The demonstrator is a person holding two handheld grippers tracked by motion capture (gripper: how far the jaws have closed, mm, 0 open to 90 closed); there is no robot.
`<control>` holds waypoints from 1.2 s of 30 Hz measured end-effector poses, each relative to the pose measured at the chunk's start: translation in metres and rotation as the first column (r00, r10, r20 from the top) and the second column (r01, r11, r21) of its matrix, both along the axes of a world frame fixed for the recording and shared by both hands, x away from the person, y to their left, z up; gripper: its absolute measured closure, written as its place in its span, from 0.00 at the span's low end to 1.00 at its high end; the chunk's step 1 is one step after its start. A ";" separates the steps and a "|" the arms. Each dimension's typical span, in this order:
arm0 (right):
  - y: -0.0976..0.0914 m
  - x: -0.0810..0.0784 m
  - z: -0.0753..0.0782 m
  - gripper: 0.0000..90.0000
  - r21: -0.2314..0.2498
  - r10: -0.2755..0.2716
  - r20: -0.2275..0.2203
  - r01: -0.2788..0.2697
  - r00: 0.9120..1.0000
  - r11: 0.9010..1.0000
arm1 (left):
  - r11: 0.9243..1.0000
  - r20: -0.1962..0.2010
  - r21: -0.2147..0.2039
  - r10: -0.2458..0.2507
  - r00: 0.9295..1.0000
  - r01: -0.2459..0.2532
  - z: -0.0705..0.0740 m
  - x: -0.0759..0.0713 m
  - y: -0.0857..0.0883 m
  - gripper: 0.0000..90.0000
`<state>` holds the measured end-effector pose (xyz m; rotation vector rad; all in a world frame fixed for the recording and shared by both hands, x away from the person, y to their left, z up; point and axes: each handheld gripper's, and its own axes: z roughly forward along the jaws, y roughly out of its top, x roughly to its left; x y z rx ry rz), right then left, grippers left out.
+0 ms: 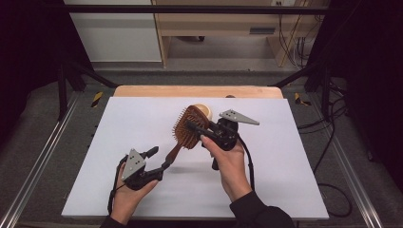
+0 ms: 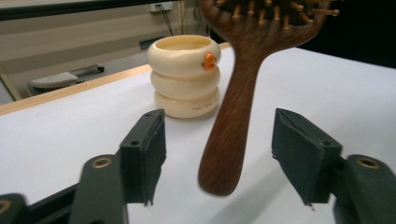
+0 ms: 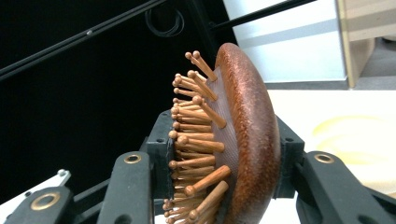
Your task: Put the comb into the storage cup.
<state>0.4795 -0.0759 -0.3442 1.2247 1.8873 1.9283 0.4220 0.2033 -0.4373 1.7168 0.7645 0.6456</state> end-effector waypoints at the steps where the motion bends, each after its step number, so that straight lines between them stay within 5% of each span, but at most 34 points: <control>1: -0.002 0.001 0.002 0.60 -0.005 -0.003 -0.001 0.003 1.000 1.000 | 1.000 -0.005 -0.011 0.011 1.000 -0.011 0.001 0.000 0.002 0.34; 7: -0.015 0.009 0.007 0.59 -0.020 -0.026 0.000 0.026 1.000 0.999 | 0.995 -0.036 -0.067 0.077 0.996 -0.079 0.004 0.001 0.025 0.06; 20: -0.024 0.018 0.016 0.59 -0.028 -0.039 -0.004 0.039 0.999 0.999 | 0.973 -0.045 -0.138 0.179 0.983 -0.184 -0.002 -0.015 0.086 0.04; 30: -0.023 0.026 0.024 0.59 0.031 -0.046 -0.009 0.046 0.999 0.998 | 0.966 -0.027 -0.138 0.218 0.976 -0.220 -0.005 -0.014 0.094 0.04; 36: -0.021 0.034 0.033 0.59 0.045 -0.056 0.001 0.056 0.998 0.997 | 0.955 -0.043 -0.156 0.248 0.968 -0.251 -0.007 -0.012 0.100 0.04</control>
